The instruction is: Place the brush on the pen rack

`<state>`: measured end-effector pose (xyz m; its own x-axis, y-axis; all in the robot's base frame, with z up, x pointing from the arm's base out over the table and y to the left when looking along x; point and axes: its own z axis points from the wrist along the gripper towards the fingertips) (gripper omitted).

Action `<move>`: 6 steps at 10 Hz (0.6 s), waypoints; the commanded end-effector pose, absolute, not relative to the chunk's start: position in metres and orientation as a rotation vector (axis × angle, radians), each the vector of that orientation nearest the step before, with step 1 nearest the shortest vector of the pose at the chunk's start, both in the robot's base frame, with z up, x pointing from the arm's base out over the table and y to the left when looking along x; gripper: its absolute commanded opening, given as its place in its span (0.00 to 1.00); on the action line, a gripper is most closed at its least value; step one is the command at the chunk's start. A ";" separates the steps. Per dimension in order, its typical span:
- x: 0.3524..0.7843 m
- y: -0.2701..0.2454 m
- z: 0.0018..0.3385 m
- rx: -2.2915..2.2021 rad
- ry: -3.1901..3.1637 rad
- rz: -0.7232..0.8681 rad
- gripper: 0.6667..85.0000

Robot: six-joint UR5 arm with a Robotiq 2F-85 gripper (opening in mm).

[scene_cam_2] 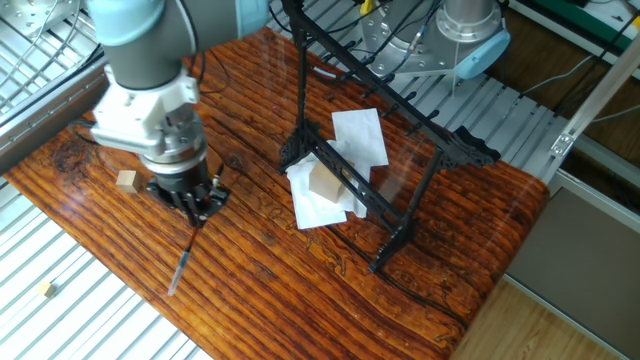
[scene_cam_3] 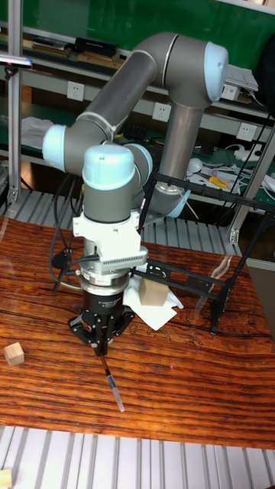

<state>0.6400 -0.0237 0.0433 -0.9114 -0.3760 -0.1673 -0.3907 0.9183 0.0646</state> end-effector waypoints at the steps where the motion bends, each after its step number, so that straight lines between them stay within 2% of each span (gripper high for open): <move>1: 0.658 -0.030 0.067 -0.563 2.943 0.137 0.00; 4: 0.671 -0.037 0.081 -0.519 2.959 0.117 0.00; 6: 0.676 -0.049 0.078 -0.468 2.979 0.083 0.00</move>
<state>0.6668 -0.0397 0.0724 -0.9305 -0.3391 -0.1389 -0.3475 0.9368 0.0410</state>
